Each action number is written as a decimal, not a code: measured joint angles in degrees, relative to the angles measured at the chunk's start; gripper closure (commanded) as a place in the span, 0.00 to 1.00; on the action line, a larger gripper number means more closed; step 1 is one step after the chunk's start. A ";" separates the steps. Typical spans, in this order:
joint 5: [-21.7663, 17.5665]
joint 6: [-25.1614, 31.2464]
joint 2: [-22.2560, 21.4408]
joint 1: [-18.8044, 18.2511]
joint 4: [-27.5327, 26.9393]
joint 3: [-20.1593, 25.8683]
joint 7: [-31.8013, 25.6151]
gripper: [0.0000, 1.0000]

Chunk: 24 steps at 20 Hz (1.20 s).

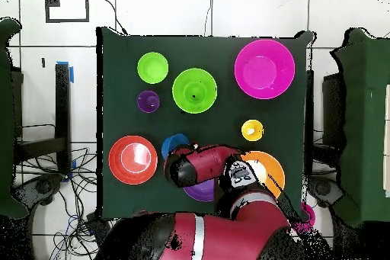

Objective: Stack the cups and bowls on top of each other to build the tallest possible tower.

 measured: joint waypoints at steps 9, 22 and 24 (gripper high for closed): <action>-0.04 1.58 -1.41 0.01 0.02 0.10 0.00 1.00; 2.96 14.60 -10.70 -1.19 0.25 1.31 0.00 1.00; 3.31 15.44 -11.33 -1.47 0.24 1.55 0.00 1.00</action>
